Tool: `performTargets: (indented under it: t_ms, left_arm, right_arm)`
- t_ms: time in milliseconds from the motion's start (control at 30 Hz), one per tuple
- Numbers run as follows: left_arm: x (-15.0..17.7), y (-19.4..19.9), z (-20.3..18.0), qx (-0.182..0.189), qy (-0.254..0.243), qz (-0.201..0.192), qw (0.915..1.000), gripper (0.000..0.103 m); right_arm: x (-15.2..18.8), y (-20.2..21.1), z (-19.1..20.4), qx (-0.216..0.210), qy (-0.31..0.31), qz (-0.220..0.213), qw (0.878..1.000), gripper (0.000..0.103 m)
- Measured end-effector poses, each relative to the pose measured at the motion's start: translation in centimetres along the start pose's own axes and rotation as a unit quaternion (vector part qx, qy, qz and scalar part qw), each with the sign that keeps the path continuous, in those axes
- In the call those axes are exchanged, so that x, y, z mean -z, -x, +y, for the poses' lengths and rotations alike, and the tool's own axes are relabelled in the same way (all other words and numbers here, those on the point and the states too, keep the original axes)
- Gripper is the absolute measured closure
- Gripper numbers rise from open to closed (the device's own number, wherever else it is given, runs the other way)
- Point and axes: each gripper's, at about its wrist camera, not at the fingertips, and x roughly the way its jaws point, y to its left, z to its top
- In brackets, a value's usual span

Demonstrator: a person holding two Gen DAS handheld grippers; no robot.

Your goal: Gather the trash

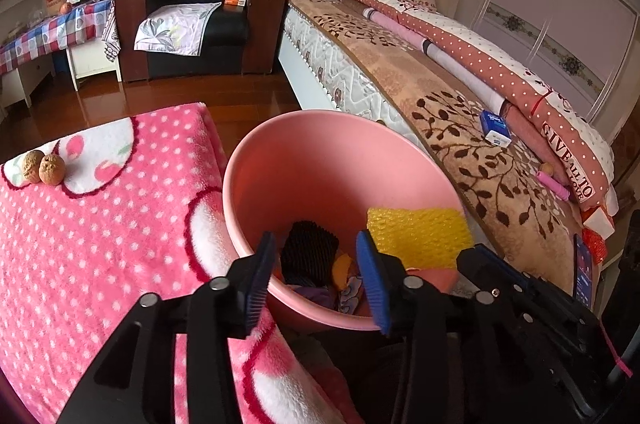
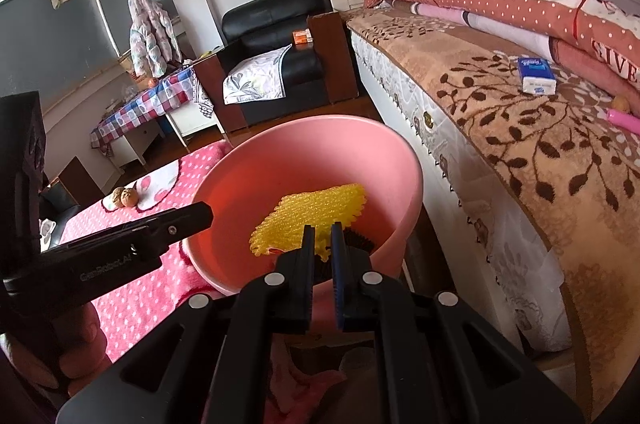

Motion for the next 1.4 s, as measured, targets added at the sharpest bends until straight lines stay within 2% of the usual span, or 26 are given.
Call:
performTargets:
  t_ms: [300,400,500,1400]
  left_arm:
    - [0.3,1.0,0.4,-0.005,0.006,-0.011,0.9999,0.053]
    - [0.4,1.4,0.5,-0.007,0.005,-0.014,0.9999,0.052]
    - [0.5,1.8,0.5,-0.009,0.001,-0.018,0.9998,0.052]
    - [2.6,6.6,1.0,-0.05,-0.003,-0.041,0.9979,0.052]
  right_arm:
    - [0.2,-0.4,-0.2,-0.01,-0.018,0.018,1.0,0.093]
    - [0.3,-0.2,-0.3,-0.014,-0.02,0.014,1.0,0.078]
    - [0.4,0.0,-0.1,-0.013,-0.018,0.01,1.0,0.071]
    - [1.8,2.6,2.4,-0.033,-0.003,0.002,0.999,0.07]
